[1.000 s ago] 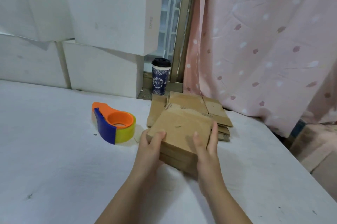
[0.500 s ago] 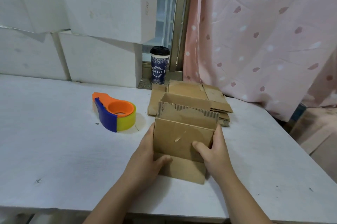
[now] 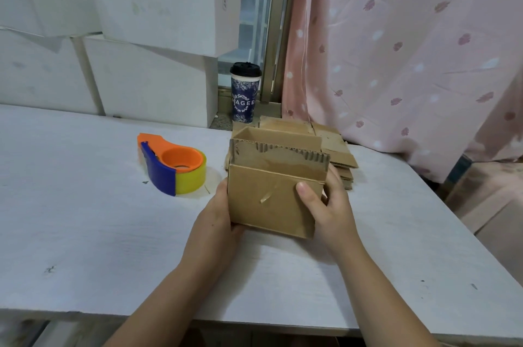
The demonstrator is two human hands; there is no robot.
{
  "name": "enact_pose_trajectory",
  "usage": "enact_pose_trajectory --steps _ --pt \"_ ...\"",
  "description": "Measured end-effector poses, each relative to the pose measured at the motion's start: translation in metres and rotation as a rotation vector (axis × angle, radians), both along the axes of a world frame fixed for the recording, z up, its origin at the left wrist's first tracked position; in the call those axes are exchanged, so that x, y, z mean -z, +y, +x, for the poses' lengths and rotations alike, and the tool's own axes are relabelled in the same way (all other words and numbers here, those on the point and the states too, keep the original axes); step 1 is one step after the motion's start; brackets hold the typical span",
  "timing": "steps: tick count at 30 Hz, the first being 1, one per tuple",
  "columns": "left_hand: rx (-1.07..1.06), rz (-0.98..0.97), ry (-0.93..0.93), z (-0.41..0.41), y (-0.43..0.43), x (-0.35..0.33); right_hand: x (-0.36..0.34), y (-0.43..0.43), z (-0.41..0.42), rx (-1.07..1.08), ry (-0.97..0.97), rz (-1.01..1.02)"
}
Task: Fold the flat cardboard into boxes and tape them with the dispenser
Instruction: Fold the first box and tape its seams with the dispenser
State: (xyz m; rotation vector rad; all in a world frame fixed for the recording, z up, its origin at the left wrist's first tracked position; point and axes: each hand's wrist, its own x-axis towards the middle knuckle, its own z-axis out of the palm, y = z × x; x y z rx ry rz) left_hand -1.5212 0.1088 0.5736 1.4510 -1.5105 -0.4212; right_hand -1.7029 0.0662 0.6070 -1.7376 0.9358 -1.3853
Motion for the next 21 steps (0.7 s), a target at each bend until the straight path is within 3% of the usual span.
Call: enact_pose_trajectory --steps 8,10,13,16,21 --pt "0.052 0.182 -0.004 0.014 -0.003 0.0 0.013 0.006 0.001 -0.082 0.114 -0.014" --pt "0.083 0.129 0.18 0.017 0.0 -0.005 0.012 0.008 0.0 -0.104 0.132 -0.011" --pt "0.078 -0.102 0.45 0.017 0.003 -0.018 0.015 0.01 -0.003 -0.108 0.187 -0.013" --pt "0.162 -0.223 0.418 0.013 0.004 -0.033 0.016 0.011 -0.004 -0.093 0.18 -0.018" --pt "0.142 -0.17 0.371 0.015 -0.001 -0.035 0.015 0.015 -0.001 -0.081 0.148 -0.023"
